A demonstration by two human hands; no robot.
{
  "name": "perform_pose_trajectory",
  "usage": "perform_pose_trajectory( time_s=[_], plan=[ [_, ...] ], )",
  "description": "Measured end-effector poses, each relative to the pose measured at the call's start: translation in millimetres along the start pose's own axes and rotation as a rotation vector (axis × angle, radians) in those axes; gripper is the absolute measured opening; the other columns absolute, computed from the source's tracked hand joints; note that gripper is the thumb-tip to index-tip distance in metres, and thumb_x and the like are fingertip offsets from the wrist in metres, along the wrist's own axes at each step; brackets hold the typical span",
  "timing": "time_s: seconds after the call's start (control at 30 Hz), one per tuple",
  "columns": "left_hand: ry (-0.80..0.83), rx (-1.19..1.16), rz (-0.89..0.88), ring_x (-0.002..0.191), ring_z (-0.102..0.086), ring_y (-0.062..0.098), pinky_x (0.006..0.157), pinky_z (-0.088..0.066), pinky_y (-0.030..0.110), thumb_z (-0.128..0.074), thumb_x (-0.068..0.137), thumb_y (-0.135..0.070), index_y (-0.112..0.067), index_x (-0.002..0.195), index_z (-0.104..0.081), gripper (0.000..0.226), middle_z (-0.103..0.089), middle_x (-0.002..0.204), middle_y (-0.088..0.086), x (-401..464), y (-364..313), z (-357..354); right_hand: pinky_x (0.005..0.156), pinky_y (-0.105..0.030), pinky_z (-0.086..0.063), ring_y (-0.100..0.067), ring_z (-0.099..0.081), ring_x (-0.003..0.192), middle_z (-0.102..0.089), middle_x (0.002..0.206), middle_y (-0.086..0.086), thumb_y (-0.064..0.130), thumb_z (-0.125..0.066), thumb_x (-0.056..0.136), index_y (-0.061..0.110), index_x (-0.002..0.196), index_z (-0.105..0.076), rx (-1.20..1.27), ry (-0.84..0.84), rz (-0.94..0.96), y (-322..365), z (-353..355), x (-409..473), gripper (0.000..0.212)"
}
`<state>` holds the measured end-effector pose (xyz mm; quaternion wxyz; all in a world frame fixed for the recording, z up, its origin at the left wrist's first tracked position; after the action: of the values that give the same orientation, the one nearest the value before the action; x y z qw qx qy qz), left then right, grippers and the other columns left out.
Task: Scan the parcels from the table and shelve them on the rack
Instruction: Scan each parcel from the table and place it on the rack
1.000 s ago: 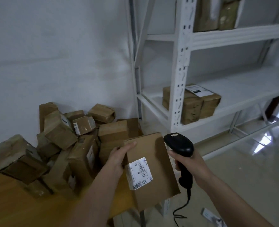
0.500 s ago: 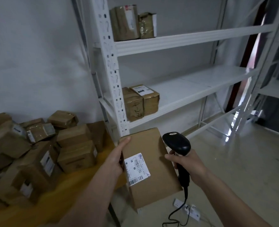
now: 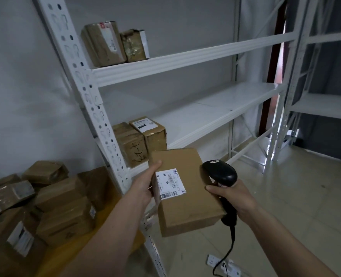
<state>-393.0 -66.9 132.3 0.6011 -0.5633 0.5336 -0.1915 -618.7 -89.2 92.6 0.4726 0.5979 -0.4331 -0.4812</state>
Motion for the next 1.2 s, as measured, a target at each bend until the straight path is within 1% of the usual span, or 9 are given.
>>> perform_pose_trajectory(
  time_s=[0.1, 0.2, 0.37, 0.47, 0.57, 0.7, 0.97, 1.1, 1.2],
  plan=[
    [0.116, 0.165, -0.056, 0.089, -0.066, 0.026, 0.088, -0.053, 0.04, -0.078, 0.078, -0.029, -0.004, 0.109, -0.068, 0.041, -0.072, 0.094, 0.011, 23, -21, -28, 0.063, -0.03, -0.049, -0.021, -0.065, 0.084, -0.069, 0.09, -0.007, 0.005, -0.08, 0.073, 0.012, 0.09, -0.065, 0.022, -0.071, -0.003, 12, 12, 30, 0.023],
    [0.225, 0.463, -0.064, 0.1, -0.065, 0.026, 0.096, -0.048, 0.049, -0.081, 0.074, -0.035, -0.019, 0.121, -0.061, 0.053, -0.073, 0.103, 0.005, 43, -42, -51, 0.066, -0.031, -0.049, -0.021, -0.062, 0.086, -0.067, 0.094, -0.007, 0.002, -0.078, 0.074, 0.011, 0.098, -0.064, 0.02, -0.109, 0.022, 29, 17, 62, 0.029],
    [0.349, 0.591, -0.05, 0.107, -0.065, 0.026, 0.093, -0.051, 0.052, -0.093, 0.044, -0.026, -0.045, 0.148, -0.016, 0.131, -0.067, 0.122, 0.001, 87, -76, -73, 0.066, -0.032, -0.047, -0.023, -0.061, 0.089, -0.066, 0.099, -0.008, 0.004, -0.078, 0.074, 0.01, 0.107, -0.062, 0.02, -0.116, 0.062, 52, 13, 115, 0.038],
    [0.299, 0.493, -0.148, 0.102, -0.066, 0.026, 0.087, -0.055, 0.046, -0.086, 0.065, -0.015, -0.041, 0.153, -0.007, 0.121, -0.053, 0.14, 0.007, 108, -95, -86, 0.068, -0.032, -0.048, -0.022, -0.061, 0.09, -0.065, 0.099, -0.008, 0.007, -0.078, 0.076, 0.014, 0.099, -0.062, 0.023, -0.105, 0.074, 64, 7, 144, 0.029],
    [0.188, 0.472, -0.244, 0.097, -0.063, 0.027, 0.076, -0.056, 0.04, -0.078, 0.076, -0.021, -0.04, 0.152, -0.014, 0.101, -0.049, 0.138, 0.009, 122, -114, -101, 0.065, -0.03, -0.048, -0.018, -0.06, 0.089, -0.065, 0.097, -0.004, 0.008, -0.077, 0.077, 0.022, 0.092, -0.06, 0.026, -0.1, 0.118, 78, 3, 168, 0.027],
    [0.049, 0.472, -0.323, 0.097, -0.062, 0.028, 0.088, -0.055, 0.046, -0.075, 0.076, -0.033, -0.04, 0.142, -0.026, 0.083, -0.057, 0.123, 0.006, 142, -137, -115, 0.062, -0.028, -0.047, -0.02, -0.06, 0.093, -0.063, 0.098, 0.0, 0.008, -0.077, 0.079, 0.015, 0.11, -0.062, -0.024, -0.086, 0.164, 93, -3, 196, 0.036],
    [-0.218, 0.492, -0.42, 0.103, -0.06, 0.028, 0.089, -0.054, 0.045, -0.07, 0.056, -0.048, -0.044, 0.138, -0.031, 0.09, -0.054, 0.124, 0.004, 172, -176, -133, 0.059, -0.027, -0.047, -0.021, -0.059, 0.085, -0.063, 0.092, -0.002, 0.009, -0.077, 0.078, 0.011, 0.106, -0.065, -0.092, 0.045, 0.197, 114, -20, 259, 0.03],
    [-0.346, 0.536, -0.417, 0.109, -0.056, 0.029, 0.094, -0.051, 0.043, -0.075, 0.066, -0.043, -0.04, 0.141, -0.031, 0.087, -0.05, 0.13, 0.008, 193, -187, -138, 0.058, -0.024, -0.047, -0.02, -0.06, 0.081, -0.065, 0.101, -0.006, 0.014, -0.076, 0.081, 0.015, 0.106, -0.064, -0.105, 0.183, 0.159, 121, -33, 284, 0.028],
    [-0.46, 0.612, -0.379, 0.123, -0.045, 0.032, 0.101, -0.044, 0.041, -0.076, 0.074, -0.041, -0.035, 0.145, -0.029, 0.085, -0.043, 0.137, 0.011, 210, -190, -142, 0.064, -0.029, -0.052, -0.025, -0.064, 0.092, -0.068, 0.105, -0.01, 0.013, -0.076, 0.08, 0.014, 0.108, -0.065, -0.058, 0.28, 0.091, 121, -41, 303, 0.03]
  ],
)
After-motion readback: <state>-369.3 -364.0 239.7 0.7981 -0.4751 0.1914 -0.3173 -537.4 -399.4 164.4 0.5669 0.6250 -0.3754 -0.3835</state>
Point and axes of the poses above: each hand's wrist, its own x-axis towards the middle knuckle, its own z-axis out of the back of the hand, y = z × x, the point moved 2 cm from there along x, towards the middle knuckle
